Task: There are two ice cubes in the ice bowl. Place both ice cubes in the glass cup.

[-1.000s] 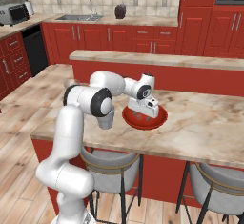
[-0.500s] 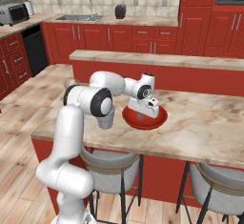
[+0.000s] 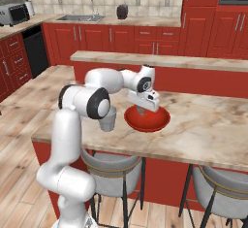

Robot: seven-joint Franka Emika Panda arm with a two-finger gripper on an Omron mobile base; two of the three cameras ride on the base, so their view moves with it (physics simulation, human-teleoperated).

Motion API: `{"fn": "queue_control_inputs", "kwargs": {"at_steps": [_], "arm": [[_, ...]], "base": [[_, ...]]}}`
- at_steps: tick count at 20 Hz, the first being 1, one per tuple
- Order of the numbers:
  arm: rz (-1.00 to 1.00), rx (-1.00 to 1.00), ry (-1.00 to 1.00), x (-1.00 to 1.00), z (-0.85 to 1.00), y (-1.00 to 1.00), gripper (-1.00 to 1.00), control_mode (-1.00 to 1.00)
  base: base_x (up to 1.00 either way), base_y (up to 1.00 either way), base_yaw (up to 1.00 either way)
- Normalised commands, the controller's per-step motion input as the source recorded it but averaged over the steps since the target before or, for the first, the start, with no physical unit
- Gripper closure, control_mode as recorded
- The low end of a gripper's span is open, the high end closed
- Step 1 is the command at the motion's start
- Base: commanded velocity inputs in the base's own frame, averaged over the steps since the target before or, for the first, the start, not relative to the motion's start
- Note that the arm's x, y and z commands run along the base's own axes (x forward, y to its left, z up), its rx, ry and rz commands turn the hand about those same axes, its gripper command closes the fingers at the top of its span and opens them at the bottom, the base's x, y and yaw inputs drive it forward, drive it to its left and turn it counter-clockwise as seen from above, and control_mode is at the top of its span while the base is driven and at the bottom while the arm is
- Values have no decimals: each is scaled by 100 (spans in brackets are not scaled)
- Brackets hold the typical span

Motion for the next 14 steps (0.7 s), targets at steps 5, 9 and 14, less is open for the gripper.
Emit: {"fn": "queue_control_inputs", "kwargs": {"at_steps": [5,9,14], "arm": [[0,0,-3,-15,89,86,100,-100],[0,-2,-5,-22,58,100,100,-100],[0,-7,-6,-32,5,96,100,-100]], "base": [[0,0,0],[0,0,0],[0,0,0]]}}
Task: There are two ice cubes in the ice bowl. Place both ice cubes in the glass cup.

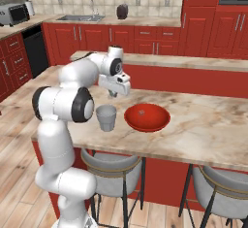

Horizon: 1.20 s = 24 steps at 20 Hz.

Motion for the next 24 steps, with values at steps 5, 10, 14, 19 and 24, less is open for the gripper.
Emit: {"fn": "queue_control_inputs", "kwargs": {"at_steps": [5,10,14,19,24], "arm": [[6,-7,1,-3,-17,32,100,-100],[4,-9,1,0,-19,1,100,-100],[1,-3,0,0,-23,0,100,-100],[0,0,-2,0,-4,-2,100,-100],[2,0,-9,6,0,-66,-100,-100]], "base": [[0,0,0],[0,0,0],[0,0,0],[0,0,0],[0,0,0]]}}
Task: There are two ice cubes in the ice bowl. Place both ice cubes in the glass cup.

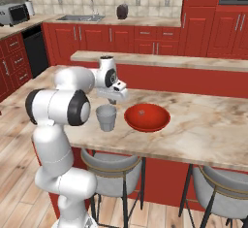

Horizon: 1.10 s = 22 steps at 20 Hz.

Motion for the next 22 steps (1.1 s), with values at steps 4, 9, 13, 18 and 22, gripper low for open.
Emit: {"fn": "queue_control_inputs", "kwargs": {"at_steps": [4,9,13,18,22], "arm": [[0,0,0,14,-2,-99,-100,-100],[-2,10,0,43,-1,-54,-100,-100],[-4,11,4,32,-20,-24,-100,-100],[-3,5,2,20,-28,-25,-100,-100],[0,2,0,0,-16,-16,-100,-100]], "base": [[0,0,0],[0,0,0],[0,0,0],[0,0,0],[0,0,0]]}}
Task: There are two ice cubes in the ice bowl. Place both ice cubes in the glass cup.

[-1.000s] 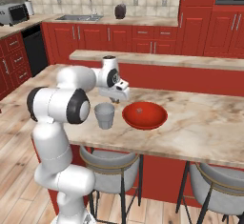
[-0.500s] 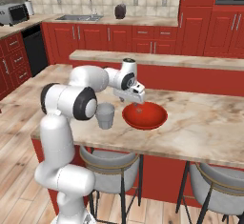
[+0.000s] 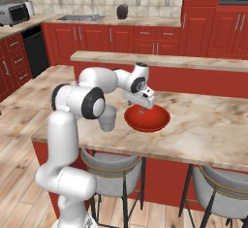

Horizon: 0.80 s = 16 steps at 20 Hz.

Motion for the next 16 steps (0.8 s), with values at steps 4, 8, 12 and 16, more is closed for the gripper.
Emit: {"fn": "queue_control_inputs", "kwargs": {"at_steps": [4,8,12,16], "arm": [[0,0,0,5,-28,-20,-100,-100],[0,0,0,4,-33,-2,-100,-100],[-1,0,0,24,-14,0,-100,-100],[0,0,-2,30,-7,-6,-100,-100]], "base": [[0,0,0],[0,0,0],[0,0,0],[0,0,0]]}}
